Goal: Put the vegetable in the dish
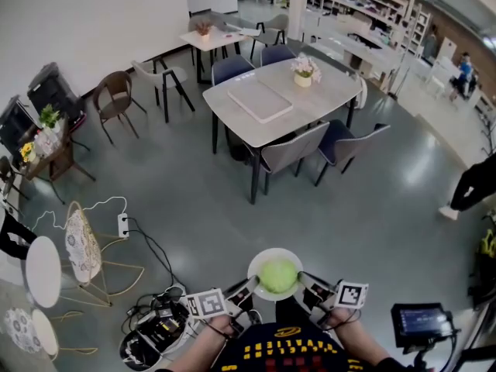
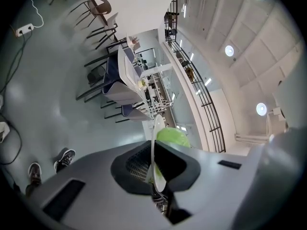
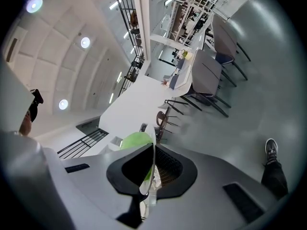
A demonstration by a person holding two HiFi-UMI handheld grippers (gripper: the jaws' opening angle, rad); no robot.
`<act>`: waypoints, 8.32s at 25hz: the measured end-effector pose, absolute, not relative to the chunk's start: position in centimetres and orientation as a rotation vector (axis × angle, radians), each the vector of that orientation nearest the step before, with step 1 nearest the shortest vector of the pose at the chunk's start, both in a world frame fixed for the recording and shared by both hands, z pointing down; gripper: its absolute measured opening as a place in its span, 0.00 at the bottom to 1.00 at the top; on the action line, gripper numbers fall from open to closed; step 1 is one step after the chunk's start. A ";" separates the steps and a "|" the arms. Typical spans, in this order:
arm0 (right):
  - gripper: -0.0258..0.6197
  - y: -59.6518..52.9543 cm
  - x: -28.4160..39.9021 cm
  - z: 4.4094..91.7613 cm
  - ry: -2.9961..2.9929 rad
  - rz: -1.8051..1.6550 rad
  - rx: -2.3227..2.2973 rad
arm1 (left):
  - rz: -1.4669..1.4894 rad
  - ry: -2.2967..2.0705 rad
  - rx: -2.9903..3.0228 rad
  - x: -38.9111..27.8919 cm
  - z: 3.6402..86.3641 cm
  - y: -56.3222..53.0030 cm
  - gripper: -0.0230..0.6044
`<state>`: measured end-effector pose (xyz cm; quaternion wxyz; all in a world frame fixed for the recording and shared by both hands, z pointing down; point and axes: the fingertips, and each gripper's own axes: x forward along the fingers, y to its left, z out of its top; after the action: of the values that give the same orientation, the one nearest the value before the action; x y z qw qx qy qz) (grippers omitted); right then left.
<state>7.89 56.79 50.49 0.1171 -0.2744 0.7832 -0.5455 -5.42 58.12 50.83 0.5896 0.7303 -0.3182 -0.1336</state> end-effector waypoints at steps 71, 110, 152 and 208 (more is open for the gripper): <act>0.07 -13.2 2.2 49.1 2.543 -1.588 -0.607 | -0.081 -0.635 1.707 -9.2 51.2 -7.6 0.07; 0.07 -41.6 2.1 61.8 2.245 -1.810 -0.857 | -0.004 -0.809 1.516 -10.6 63.3 -39.8 0.10; 0.07 -43.2 2.1 71.1 2.271 -1.998 -1.291 | 0.432 -0.929 1.442 -11.3 71.2 -43.2 0.13; 0.05 -34.0 1.1 53.5 2.518 -1.575 -0.968 | 0.039 -0.811 1.839 -7.5 53.3 -31.6 0.04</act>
<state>1.13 -34.01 53.48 0.0090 -0.3100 0.8060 -0.5042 -7.51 -31.63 53.35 0.5359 0.7724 -0.3407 0.0164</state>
